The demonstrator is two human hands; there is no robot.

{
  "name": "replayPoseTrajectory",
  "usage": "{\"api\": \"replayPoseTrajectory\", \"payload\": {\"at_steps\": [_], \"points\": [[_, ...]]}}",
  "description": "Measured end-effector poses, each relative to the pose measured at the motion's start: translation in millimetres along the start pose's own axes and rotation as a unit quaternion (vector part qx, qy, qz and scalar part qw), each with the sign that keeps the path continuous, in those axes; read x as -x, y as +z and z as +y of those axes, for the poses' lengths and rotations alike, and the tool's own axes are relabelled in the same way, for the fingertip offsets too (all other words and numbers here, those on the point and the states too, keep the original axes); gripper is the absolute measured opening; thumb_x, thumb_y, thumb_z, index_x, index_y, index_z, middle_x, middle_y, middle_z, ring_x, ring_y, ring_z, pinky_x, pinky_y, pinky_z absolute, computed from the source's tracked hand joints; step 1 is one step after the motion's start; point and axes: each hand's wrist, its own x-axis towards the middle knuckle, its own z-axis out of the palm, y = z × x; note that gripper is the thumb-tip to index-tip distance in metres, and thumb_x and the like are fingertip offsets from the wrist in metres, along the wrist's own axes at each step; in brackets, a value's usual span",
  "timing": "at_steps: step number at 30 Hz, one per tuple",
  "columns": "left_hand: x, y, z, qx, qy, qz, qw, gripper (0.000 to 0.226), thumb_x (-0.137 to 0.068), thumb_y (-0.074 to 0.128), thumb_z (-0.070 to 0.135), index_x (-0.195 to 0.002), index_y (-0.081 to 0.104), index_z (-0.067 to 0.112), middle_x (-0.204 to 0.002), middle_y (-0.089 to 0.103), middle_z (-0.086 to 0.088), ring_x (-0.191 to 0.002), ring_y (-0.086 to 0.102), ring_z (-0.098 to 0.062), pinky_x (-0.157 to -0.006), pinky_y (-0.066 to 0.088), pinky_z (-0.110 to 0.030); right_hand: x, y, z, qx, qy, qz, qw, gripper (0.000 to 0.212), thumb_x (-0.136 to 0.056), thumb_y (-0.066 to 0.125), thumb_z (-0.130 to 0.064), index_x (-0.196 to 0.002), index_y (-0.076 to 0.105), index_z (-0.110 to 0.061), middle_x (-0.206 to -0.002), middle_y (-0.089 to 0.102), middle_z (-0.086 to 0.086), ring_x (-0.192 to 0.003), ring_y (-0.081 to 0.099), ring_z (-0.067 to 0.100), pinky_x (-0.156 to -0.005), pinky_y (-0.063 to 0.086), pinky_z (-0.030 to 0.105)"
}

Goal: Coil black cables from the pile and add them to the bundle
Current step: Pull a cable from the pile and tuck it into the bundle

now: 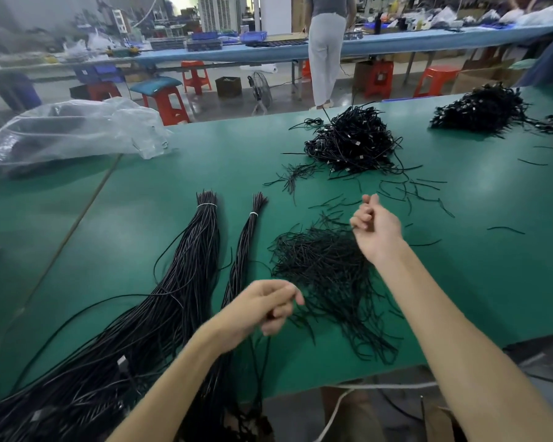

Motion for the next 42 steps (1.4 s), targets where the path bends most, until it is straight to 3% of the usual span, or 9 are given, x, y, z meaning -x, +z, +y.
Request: {"api": "replayPoseTrajectory", "payload": {"at_steps": [11, 16, 19, 23, 28, 32, 36, 40, 42], "points": [[14.6, -70.7, -2.8, 0.2, 0.095, 0.139, 0.965, 0.038, -0.103, 0.054, 0.018, -0.14, 0.061, 0.008, -0.083, 0.06, 0.004, -0.049, 0.04, -0.004, -0.046, 0.037, -0.015, 18.6, -97.8, -34.2, 0.252, -0.062, 0.073, 0.963, 0.019, -0.108, 0.05, -0.013, -0.104, 0.063, 0.001, -0.075, 0.055, 0.004, -0.06, 0.055, 0.013, -0.058, 0.048, 0.025], [10.8, -53.1, -9.7, 0.479, 0.174, 0.047, 0.859, 0.05, -0.106, 0.051, 0.014, -0.152, 0.04, -0.004, -0.159, 0.044, -0.012, -0.138, 0.053, -0.013, -0.1, 0.052, -0.023, 27.7, -115.6, -14.0, 0.491, -0.084, 0.053, 0.866, 0.018, -0.105, 0.054, -0.007, -0.111, 0.067, 0.003, -0.083, 0.063, 0.014, -0.069, 0.063, 0.023, -0.065, 0.057, 0.035], [10.5, -46.2, -13.0, 0.502, 0.19, 0.046, 0.842, 0.055, -0.109, 0.05, 0.02, -0.154, 0.035, -0.006, -0.159, 0.043, -0.013, -0.143, 0.047, -0.016, -0.104, 0.05, -0.026, 30.6, -121.6, -8.5, 0.571, -0.1, 0.035, 0.814, 0.021, -0.106, 0.053, -0.009, -0.118, 0.065, 0.004, -0.083, 0.066, 0.014, -0.066, 0.064, 0.022, -0.063, 0.054, 0.034], [2.3, -36.1, -9.7, 0.356, 0.098, 0.212, 0.905, 0.045, -0.101, 0.051, 0.046, -0.111, 0.076, 0.01, -0.086, 0.053, 0.002, -0.068, 0.05, -0.01, -0.065, 0.046, -0.024, 34.5, -122.2, -1.3, 0.691, -0.094, 0.021, 0.716, 0.023, -0.105, 0.053, -0.013, -0.121, 0.06, 0.002, -0.102, 0.069, 0.02, -0.075, 0.066, 0.021, -0.064, 0.05, 0.026], [3.6, -29.6, 0.9, 0.304, 0.138, 0.233, 0.913, 0.045, -0.103, 0.04, 0.049, -0.091, 0.062, 0.012, -0.125, 0.07, -0.007, -0.12, 0.066, -0.02, -0.104, 0.048, -0.036, 55.8, -107.7, 12.3, 0.858, -0.209, 0.051, 0.467, 0.078, -0.104, 0.057, -0.029, -0.158, 0.014, 0.007, -0.161, 0.015, 0.027, -0.149, 0.017, 0.039, -0.121, 0.026, 0.049], [5.7, -16.5, 10.5, 0.382, 0.172, 0.16, 0.894, 0.04, -0.107, 0.042, 0.04, -0.099, 0.067, 0.01, -0.116, 0.07, -0.009, -0.122, 0.065, -0.027, -0.103, 0.053, -0.037, 96.0, -74.2, 42.9, 0.758, -0.238, -0.181, 0.579, 0.067, -0.103, 0.047, -0.05, -0.158, 0.031, -0.016, -0.162, 0.031, -0.003, -0.15, 0.019, 0.01, -0.121, 0.014, 0.03], [0.1, 5.3, 22.6, 0.382, 0.19, 0.129, 0.895, 0.038, -0.107, 0.04, 0.037, -0.092, 0.063, 0.012, -0.09, 0.061, -0.003, -0.086, 0.065, -0.02, -0.097, 0.056, -0.036, 110.5, -59.8, 93.1, 0.722, -0.142, -0.319, 0.598, 0.057, -0.105, 0.043, -0.05, -0.152, 0.043, -0.016, -0.15, 0.047, -0.002, -0.138, 0.036, 0.008, -0.117, 0.03, 0.032], [8.6, 7.1, 27.4, 0.342, 0.171, 0.081, 0.921, 0.042, -0.109, 0.037, 0.041, -0.079, 0.056, 0.019, -0.071, 0.045, 0.006, -0.054, 0.038, -0.009, -0.063, 0.041, -0.023, 99.8, -59.8, 107.7, 0.631, -0.1, -0.297, 0.71, 0.026, -0.109, 0.047, -0.026, -0.105, 0.07, -0.015, -0.079, 0.067, -0.005, -0.068, 0.055, 0.004, -0.072, 0.043, 0.028], [18.4, 0.5, 24.5, 0.223, 0.14, 0.054, 0.963, 0.045, -0.106, 0.041, 0.047, -0.072, 0.053, 0.021, -0.062, 0.039, 0.007, -0.051, 0.03, -0.011, -0.057, 0.029, -0.026, 91.7, -63.2, 98.3, 0.644, -0.096, -0.324, 0.687, 0.027, -0.104, 0.057, -0.036, -0.086, 0.071, -0.021, -0.062, 0.062, -0.006, -0.054, 0.05, 0.007, -0.059, 0.042, 0.025]]}}
